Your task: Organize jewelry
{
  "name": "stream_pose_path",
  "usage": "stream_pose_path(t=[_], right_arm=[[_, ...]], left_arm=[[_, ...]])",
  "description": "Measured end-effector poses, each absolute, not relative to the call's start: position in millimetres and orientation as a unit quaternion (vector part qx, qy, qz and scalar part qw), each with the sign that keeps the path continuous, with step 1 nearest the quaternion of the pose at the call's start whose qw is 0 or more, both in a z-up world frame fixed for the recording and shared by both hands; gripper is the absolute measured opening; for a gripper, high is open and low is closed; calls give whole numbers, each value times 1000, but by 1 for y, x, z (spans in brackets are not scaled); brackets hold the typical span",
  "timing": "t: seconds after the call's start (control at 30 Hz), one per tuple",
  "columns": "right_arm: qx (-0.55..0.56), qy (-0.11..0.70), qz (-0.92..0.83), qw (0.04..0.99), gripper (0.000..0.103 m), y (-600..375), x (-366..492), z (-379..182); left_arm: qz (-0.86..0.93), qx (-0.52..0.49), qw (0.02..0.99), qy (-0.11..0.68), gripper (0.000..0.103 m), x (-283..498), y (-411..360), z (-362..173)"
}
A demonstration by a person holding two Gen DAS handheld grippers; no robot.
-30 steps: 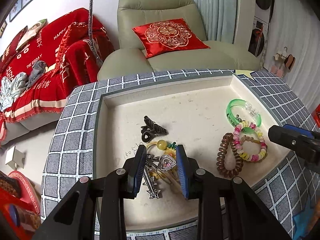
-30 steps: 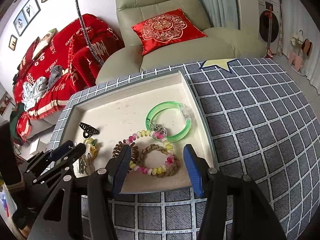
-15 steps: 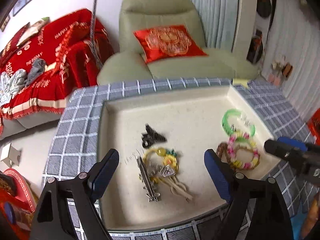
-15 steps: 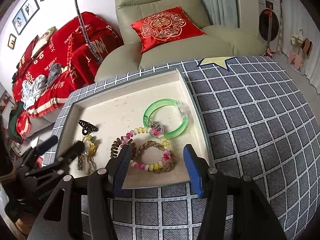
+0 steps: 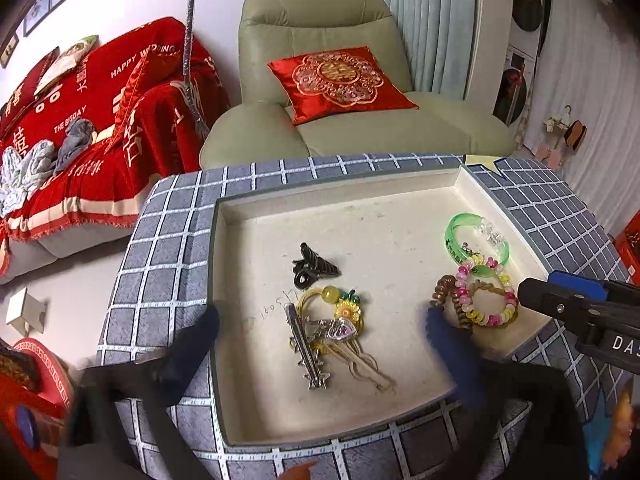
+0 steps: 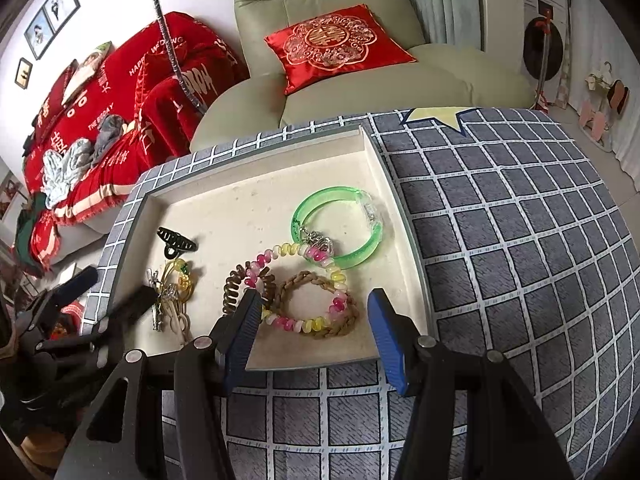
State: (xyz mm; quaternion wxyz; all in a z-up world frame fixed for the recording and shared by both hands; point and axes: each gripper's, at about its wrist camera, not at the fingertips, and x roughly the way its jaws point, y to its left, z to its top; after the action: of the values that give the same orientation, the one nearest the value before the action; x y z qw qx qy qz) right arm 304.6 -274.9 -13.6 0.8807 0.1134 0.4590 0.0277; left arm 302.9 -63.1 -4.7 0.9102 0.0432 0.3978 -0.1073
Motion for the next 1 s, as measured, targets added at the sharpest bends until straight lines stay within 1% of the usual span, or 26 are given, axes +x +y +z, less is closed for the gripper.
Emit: stream_pose_path(t=[0.07, 0.13, 0.23, 0.37, 0.47, 0.77, 1.0], right_arm=[[110, 462, 30, 880, 63, -273, 304, -13], [105, 463, 32, 879, 73, -271, 303, -12], [96, 462, 34, 881, 84, -268, 301, -11], [92, 459, 30, 883, 87, -265, 298, -8], [82, 447, 30, 890, 87, -263, 294, -5], [54, 456, 22, 888, 87, -256, 286, -2], [53, 454, 25, 889, 87, -253, 269, -3]], left_arm=[[-109, 43, 910, 397, 103, 300, -62, -3], [-109, 48, 910, 397, 103, 297, -63, -2], [-109, 50, 910, 397, 103, 293, -62, 0], [-109, 52, 909, 400, 103, 289, -62, 0], [-107, 55, 908, 402, 103, 287, -61, 0], [-102, 56, 907, 404, 103, 277, -55, 2], [-93, 52, 911, 399, 103, 259, -47, 5]])
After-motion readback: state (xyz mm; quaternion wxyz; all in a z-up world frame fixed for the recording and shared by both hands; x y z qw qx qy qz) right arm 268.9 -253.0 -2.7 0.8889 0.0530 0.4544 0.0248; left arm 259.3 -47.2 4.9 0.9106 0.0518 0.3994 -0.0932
